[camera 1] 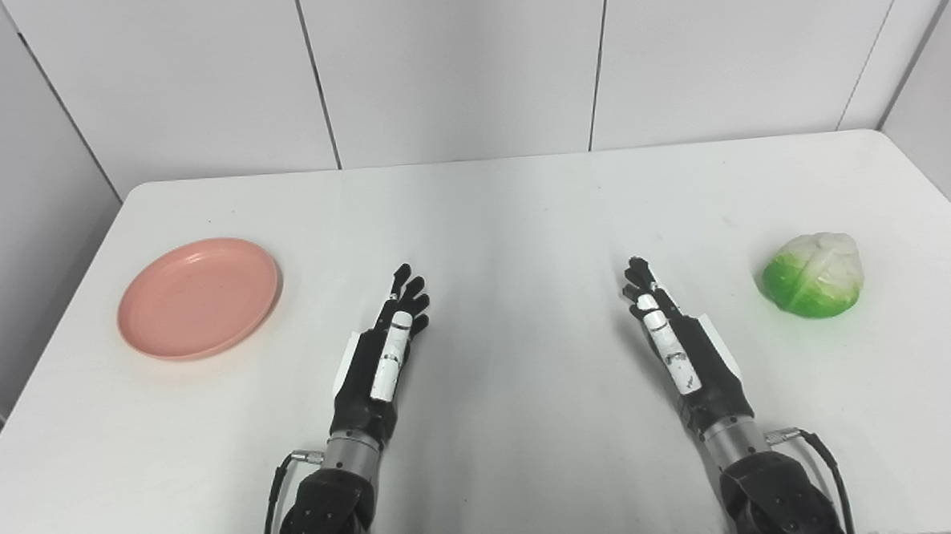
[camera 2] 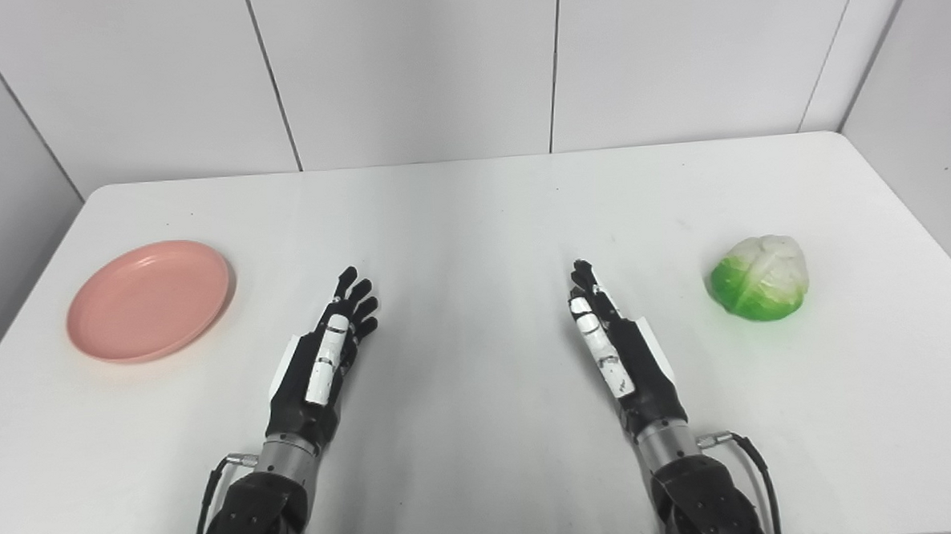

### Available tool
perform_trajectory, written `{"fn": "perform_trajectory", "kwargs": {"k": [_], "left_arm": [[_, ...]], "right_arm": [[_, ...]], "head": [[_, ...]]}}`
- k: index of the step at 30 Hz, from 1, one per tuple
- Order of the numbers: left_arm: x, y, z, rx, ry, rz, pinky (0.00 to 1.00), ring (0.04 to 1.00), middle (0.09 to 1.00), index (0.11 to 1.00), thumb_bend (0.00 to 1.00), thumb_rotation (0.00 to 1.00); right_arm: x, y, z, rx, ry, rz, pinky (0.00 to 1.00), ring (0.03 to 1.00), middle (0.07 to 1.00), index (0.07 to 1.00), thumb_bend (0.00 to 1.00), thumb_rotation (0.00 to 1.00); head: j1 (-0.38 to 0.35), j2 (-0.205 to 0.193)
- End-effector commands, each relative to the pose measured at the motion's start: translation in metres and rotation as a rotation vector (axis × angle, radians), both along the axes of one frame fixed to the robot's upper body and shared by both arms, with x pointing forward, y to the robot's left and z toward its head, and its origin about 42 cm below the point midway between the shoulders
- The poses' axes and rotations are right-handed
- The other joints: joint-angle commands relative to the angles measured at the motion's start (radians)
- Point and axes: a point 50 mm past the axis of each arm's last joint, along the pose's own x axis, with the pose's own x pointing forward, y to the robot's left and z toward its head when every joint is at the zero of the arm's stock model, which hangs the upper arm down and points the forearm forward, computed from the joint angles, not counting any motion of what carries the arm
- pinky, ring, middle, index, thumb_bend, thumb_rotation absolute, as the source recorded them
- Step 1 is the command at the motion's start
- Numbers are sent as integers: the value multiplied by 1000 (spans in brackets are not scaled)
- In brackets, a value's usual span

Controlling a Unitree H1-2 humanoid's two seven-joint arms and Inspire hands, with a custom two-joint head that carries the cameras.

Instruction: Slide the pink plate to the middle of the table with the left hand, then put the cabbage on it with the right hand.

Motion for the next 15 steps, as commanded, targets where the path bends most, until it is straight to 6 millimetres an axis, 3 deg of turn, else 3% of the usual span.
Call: {"fn": "perform_trajectory", "kwargs": {"k": [1, 15], "left_arm": [[-4, 2, -18, 10, 59, -6, 936, 953, 968, 980, 464, 1000], [-4, 2, -18, 9, 57, -6, 938, 953, 967, 977, 474, 1000]], "right_arm": [[1, 6, 4, 1, -1, 30, 971, 962, 975, 975, 221, 1000], [2, 6, 3, 3, -3, 33, 968, 962, 978, 977, 219, 1000]], "head": [[1, 0], [2, -2]]}}
